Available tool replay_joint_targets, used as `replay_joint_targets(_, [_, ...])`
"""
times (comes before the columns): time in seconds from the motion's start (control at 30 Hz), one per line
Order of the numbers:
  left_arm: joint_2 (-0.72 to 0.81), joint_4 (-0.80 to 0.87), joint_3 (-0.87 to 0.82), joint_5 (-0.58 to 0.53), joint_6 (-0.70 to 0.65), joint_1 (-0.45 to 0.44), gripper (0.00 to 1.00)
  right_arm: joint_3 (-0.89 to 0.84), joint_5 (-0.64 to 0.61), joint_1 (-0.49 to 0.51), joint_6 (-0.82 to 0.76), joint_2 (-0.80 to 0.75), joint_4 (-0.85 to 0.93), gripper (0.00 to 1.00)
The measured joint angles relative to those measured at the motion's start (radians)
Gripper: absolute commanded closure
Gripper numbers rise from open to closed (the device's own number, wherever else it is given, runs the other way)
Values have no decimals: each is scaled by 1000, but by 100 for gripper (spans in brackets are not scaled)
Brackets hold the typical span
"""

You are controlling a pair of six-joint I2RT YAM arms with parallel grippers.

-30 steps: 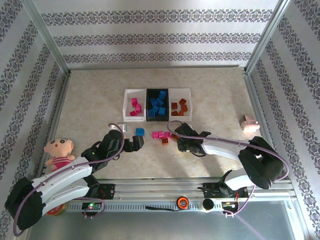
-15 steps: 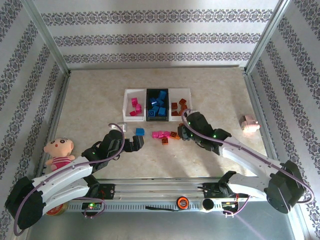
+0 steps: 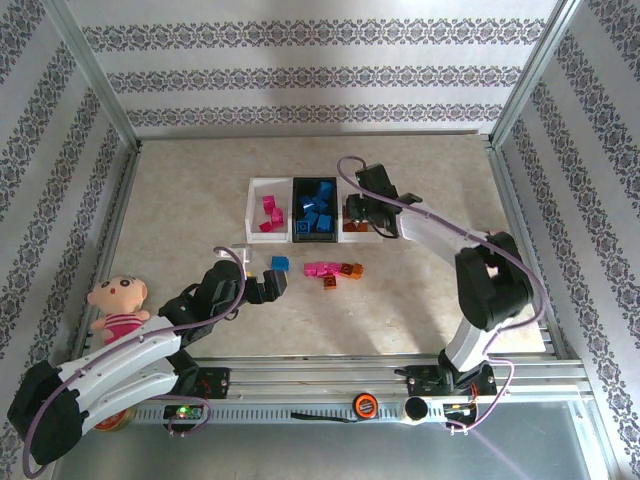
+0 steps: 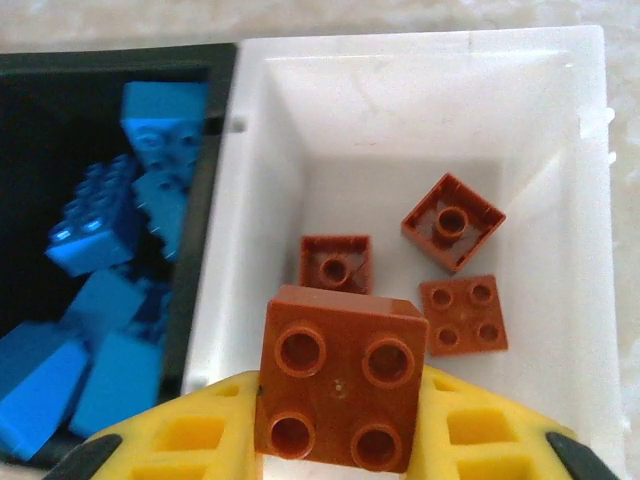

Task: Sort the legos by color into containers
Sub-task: Place the lego in the container, then pick up the lego from the center of the table.

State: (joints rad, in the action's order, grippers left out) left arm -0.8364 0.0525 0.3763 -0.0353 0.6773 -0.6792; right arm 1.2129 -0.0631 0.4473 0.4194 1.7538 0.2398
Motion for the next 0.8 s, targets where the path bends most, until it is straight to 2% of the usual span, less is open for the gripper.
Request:
replay_joint_targets(0.13, [0,19,2,0,-11,0,0,60,2,-20,5,78,8,43])
replay_joint_targets(0.23, [0,30,7,0,-18,0,0,87,9,-20,15,97,11,34])
replay_joint_targets(0.4, [-6,46,26,0,-34,0,0,80,25,-19,23,68,10,30])
replay_joint_targets(0.5, [-28,47,46,2,-50,0,0,23,28,-12,24,-19,1,29])
replay_joint_targets(0.6, [-61,48,71,5,-66,0,6,-58,28,6,29,-132,-12,29])
replay_joint_targets(0.67, [-96,48,95,7,-76,0,10,-111,27,28,31,-195,-21,28])
replay_joint_targets(0.8, [-258,65,199,-3,-117,1,11,-225,28,69,46,-277,-50,29])
